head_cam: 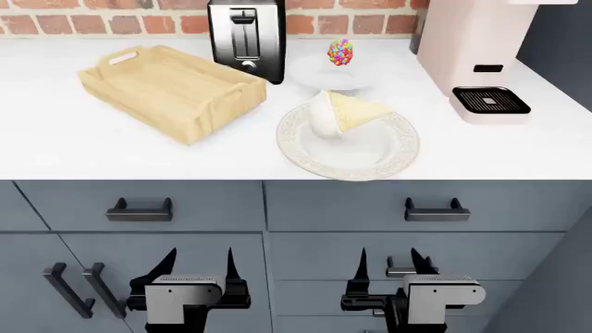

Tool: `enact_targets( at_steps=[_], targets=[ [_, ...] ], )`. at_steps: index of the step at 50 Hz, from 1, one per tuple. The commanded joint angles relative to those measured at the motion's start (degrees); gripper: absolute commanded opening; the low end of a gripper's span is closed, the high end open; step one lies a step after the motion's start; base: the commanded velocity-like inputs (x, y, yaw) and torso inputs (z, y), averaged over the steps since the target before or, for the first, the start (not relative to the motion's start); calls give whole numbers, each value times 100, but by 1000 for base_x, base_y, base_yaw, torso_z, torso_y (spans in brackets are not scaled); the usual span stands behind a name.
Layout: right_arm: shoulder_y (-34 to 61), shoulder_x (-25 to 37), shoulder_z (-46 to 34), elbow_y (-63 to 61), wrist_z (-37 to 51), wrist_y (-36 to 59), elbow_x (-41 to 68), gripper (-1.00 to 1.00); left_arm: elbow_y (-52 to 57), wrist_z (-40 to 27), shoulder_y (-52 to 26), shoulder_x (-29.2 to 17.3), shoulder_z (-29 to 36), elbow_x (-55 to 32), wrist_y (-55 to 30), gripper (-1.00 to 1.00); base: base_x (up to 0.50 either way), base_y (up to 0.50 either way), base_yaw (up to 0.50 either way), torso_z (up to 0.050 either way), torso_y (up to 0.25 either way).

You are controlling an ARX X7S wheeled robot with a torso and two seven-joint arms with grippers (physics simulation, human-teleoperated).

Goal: Move the dessert items from the plate to the tray.

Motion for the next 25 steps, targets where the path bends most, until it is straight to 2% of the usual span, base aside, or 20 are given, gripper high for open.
enact_targets(
  at_steps=[1, 4, 13, 16, 20, 23, 25],
  targets=[
    [-17, 109, -145, -42, 117, -27, -4, 100, 89, -29, 2, -105, 161, -82, -96, 100, 0, 0, 0, 0, 0],
    [4, 264, -203, -441, 119, 215, -6, 100, 270, 10, -2, -170, 368, -125, -257, 100, 0, 0, 0, 0, 0],
    [43, 449, -378, -1592, 61, 1045, 43, 100, 1028, -39, 44, -314, 506, -429, -1125, 100, 0, 0, 0, 50, 0],
    [182, 556, -381, -2634, -73, 2033, 243, 100, 1713, -76, 94, -452, 454, -533, -1755, 100, 0, 0, 0, 50, 0],
    [810, 984, -565, -3945, -432, 3697, 304, 100, 2852, -36, 173, -911, 295, -638, -3060, 100, 0, 0, 0, 50, 0],
    [2090, 1331, -403, -5052, -947, 5719, 936, 100, 3284, 271, 606, -1264, -311, -1169, -3818, 100, 0, 0, 0, 50, 0],
    [3083, 1492, -386, -5492, -1237, 6965, 1264, 100, 3100, 434, 1105, -1388, -840, -1451, -3897, 100, 0, 0, 0, 50, 0]
  ],
)
